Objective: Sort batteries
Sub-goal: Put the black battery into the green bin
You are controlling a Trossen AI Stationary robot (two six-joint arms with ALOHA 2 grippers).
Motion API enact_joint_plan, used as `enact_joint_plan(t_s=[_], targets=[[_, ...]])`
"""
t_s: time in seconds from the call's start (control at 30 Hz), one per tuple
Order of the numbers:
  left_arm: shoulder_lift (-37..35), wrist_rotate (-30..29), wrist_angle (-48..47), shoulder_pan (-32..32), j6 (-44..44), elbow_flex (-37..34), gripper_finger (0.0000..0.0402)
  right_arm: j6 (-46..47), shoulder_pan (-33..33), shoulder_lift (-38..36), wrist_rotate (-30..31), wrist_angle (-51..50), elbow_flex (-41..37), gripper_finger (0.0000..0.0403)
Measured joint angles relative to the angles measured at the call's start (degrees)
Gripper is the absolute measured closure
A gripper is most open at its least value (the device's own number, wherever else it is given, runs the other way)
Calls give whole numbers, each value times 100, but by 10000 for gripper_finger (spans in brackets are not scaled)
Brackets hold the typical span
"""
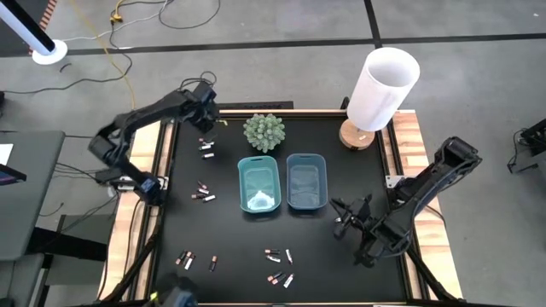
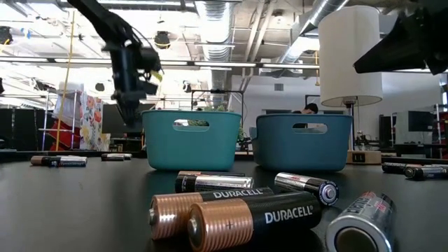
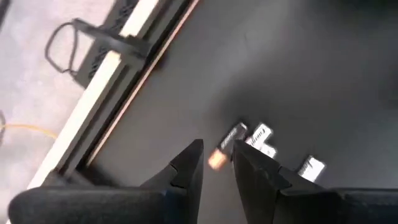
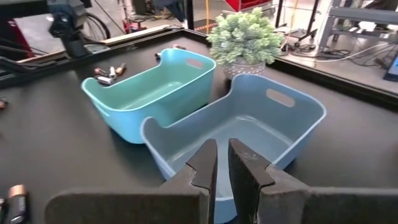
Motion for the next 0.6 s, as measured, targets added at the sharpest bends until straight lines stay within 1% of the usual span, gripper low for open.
enact_joint_plan(t_s=[0.17, 0.3, 0.4, 0.5, 0.6], targets=[[638, 122, 365, 94, 378, 0, 320, -1, 12, 0, 0, 39, 0, 344], [954, 120, 380, 170, 756, 0, 320, -6, 11, 0, -2, 38, 0, 344], [1060, 140, 394, 246, 957, 0, 320, -17, 39, 0, -5, 36, 0, 344], [1061, 343, 406, 328, 1141, 0, 320, -16, 40, 2, -23, 34, 0, 344], [1060, 411, 373, 412, 1390, 0, 320, -15, 40, 2, -38, 32, 0, 344]])
